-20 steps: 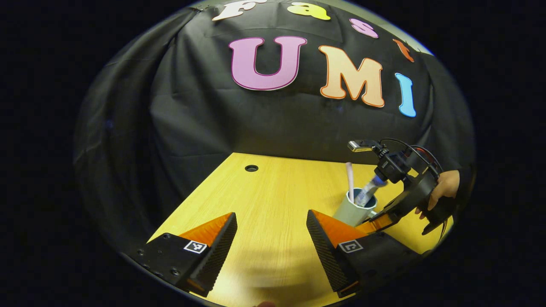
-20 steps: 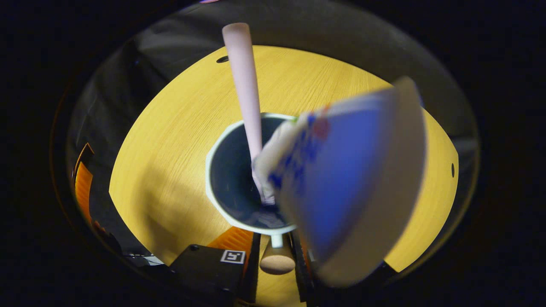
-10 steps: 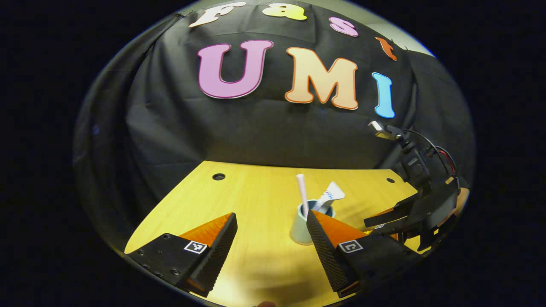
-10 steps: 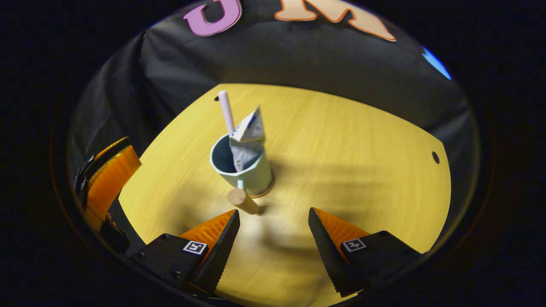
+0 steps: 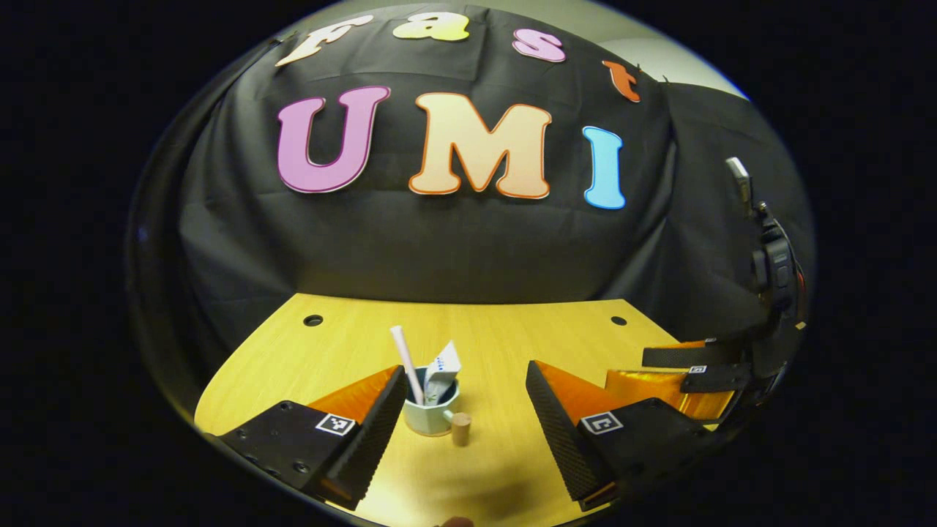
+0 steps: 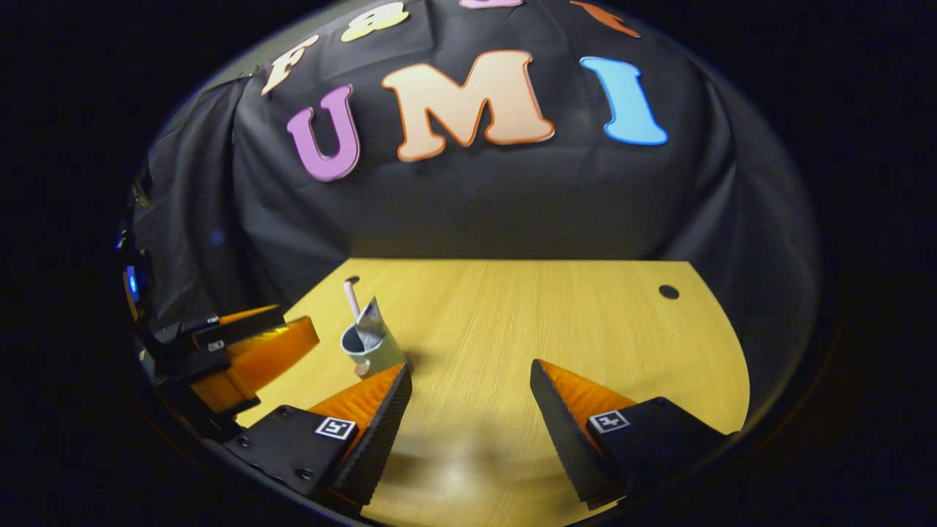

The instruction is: Put the toothbrush and toothpaste on the desktop into the cup, then pick up the cup and place it on the coaster on the desktop.

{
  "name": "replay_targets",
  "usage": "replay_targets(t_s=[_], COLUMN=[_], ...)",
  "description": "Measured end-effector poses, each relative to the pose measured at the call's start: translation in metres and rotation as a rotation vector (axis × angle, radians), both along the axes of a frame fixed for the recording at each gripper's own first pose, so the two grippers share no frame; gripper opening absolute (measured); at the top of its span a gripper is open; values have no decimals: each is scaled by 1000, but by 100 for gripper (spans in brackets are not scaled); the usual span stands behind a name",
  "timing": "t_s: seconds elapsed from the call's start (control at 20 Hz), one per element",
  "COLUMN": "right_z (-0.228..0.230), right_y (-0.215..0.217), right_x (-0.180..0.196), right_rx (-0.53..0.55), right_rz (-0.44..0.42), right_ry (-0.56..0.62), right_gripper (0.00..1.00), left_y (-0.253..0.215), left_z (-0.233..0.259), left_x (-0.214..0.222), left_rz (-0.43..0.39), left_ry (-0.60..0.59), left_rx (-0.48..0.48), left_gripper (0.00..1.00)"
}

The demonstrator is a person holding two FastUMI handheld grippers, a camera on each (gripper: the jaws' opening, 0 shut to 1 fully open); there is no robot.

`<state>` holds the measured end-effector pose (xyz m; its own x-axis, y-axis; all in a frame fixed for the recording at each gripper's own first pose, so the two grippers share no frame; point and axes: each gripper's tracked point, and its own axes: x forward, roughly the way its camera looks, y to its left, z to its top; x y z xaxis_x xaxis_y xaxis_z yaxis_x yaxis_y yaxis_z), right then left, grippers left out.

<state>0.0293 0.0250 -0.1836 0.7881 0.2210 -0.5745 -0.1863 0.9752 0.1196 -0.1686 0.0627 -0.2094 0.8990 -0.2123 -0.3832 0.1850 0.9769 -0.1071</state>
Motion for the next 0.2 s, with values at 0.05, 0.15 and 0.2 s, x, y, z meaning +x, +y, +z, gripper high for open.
replay_targets(t_s=[0.05,0.15,0.2], right_z=[9,31,41], right_y=[-5,-17,-20], right_x=[-1,-2,-1], right_rx=[14,42,52], right_rz=[-8,-23,-33], right_ry=[-53,-144,-185], right_gripper=[99,99,99], left_y=[-5,-13,-15], left_z=[5,16,22], left_x=[-1,-2,-3], left_rz=[-4,-3,1], left_ry=[-9,-31,-43], left_rx=[-2,-5,-7], left_gripper=[95,95,95])
